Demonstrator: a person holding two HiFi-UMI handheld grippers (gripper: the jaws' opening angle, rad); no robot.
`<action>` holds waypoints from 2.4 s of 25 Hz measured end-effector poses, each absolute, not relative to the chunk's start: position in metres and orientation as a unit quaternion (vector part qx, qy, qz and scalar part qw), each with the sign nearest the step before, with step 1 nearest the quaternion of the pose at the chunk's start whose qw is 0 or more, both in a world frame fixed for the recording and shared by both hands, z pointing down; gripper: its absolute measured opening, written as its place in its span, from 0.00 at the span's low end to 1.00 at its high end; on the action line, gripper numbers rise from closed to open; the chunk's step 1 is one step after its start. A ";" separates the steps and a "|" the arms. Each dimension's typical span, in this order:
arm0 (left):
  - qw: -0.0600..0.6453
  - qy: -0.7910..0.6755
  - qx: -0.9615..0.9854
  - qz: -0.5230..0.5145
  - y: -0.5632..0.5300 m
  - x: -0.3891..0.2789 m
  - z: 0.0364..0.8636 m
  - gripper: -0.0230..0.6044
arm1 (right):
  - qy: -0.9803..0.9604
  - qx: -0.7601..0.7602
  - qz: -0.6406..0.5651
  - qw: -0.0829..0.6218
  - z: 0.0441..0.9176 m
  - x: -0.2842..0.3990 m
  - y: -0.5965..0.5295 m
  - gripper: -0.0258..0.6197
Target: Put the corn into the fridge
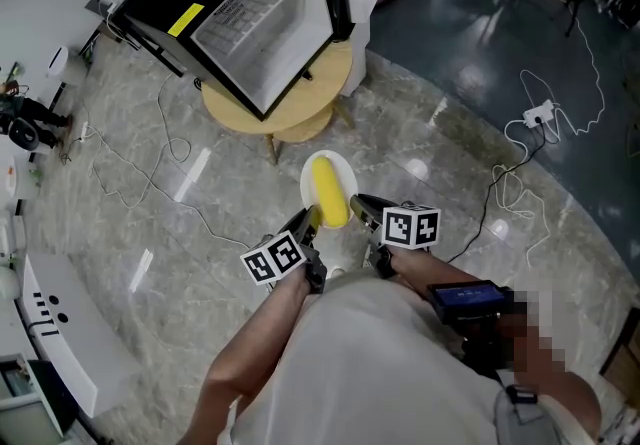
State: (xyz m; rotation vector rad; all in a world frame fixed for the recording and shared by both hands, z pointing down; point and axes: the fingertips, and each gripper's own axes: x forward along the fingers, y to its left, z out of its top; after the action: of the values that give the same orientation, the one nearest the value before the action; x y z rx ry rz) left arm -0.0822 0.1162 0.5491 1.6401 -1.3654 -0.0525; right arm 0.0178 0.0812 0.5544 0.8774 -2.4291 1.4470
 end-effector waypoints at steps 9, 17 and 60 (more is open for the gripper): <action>0.488 -0.569 0.662 -0.029 0.094 -0.066 0.549 0.13 | -0.820 0.282 0.490 0.088 0.552 0.032 0.057 0.12; 0.491 -0.568 0.660 -0.024 0.083 -0.069 0.551 0.13 | -0.817 0.286 0.492 0.087 0.557 0.030 0.046 0.12; 0.489 -0.522 0.699 0.011 -0.088 -0.119 0.554 0.13 | -0.798 0.330 0.502 0.049 0.557 -0.020 -0.110 0.12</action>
State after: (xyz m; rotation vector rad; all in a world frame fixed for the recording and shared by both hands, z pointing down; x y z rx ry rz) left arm -0.1192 -0.0877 0.5542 1.6984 -1.2677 0.0276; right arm -0.0198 -0.1098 0.5575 1.0067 -2.4309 1.5314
